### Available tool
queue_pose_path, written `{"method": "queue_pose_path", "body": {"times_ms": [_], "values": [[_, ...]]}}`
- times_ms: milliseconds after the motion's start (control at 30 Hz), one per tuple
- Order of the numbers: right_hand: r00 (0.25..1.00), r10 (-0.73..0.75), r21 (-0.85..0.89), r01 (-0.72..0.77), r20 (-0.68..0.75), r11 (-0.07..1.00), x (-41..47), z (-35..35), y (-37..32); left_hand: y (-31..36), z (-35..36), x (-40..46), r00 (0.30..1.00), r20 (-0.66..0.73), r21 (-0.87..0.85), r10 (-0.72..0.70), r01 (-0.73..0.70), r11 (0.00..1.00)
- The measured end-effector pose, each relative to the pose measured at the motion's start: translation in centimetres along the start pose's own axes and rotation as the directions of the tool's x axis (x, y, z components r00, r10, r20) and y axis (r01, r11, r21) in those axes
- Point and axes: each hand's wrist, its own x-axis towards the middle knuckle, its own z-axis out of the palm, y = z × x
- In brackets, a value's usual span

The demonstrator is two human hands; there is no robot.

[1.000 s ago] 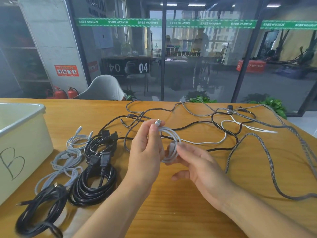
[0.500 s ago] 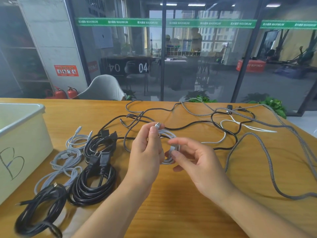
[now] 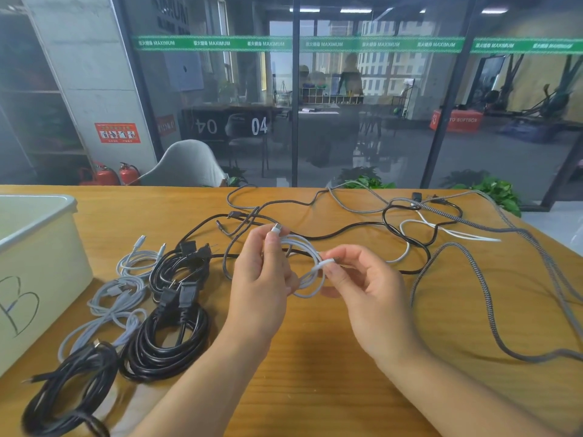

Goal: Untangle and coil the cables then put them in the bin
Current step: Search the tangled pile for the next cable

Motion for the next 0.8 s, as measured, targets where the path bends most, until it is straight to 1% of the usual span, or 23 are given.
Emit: {"method": "queue_pose_path", "body": {"times_ms": [100,133,200,267,400,467,533,600,700,800], "values": [[0.986,0.162,0.224,-0.152,-0.029,0.963,0.2,0.3,-0.5,0.3,0.0,-0.1,1.000,0.016,-0.070,-0.002,0.004,0.998],[0.982,0.187,0.270,-0.174,-0.024,0.947,0.3,0.2,-0.6,0.3,0.0,-0.1,0.999,0.029,-0.091,-0.019,0.022,0.996],[0.986,0.169,0.276,-0.160,-0.006,0.948,0.5,-0.2,-0.7,0.3,-0.2,-0.1,0.994,0.065,-0.118,-0.085,0.092,0.989],[0.991,0.133,0.243,-0.135,0.022,0.961,0.6,-0.5,-0.6,0.3,-0.5,0.0,0.985,0.116,-0.124,-0.129,0.143,0.982],[0.977,0.160,0.243,-0.191,0.143,0.951,0.3,-0.2,-0.4,0.1,-0.8,0.1,0.977,0.177,-0.065,-0.120,0.133,0.989],[0.971,0.170,0.214,-0.204,0.167,0.955,0.0,0.0,-0.3,-0.1,-0.7,-0.2,0.970,0.215,-0.039,-0.113,0.124,0.992],[0.983,0.126,0.154,-0.146,0.130,0.977,0.0,0.1,0.0,0.0,-0.4,-0.4,0.962,0.241,-0.037,-0.127,0.140,0.989],[0.996,0.041,0.074,-0.047,0.081,0.996,0.2,0.0,0.3,0.1,-0.1,-0.7,0.952,0.270,-0.049,-0.141,0.160,0.986],[0.997,-0.053,-0.011,0.054,0.048,0.999,0.8,-0.6,0.4,0.1,0.0,-0.9,0.941,0.318,-0.061,-0.120,0.147,0.987],[0.994,-0.101,-0.076,0.105,0.048,0.992,1.4,-1.4,0.0,-0.1,-0.3,-0.7,0.951,0.282,-0.017,-0.128,0.138,0.990]]}}
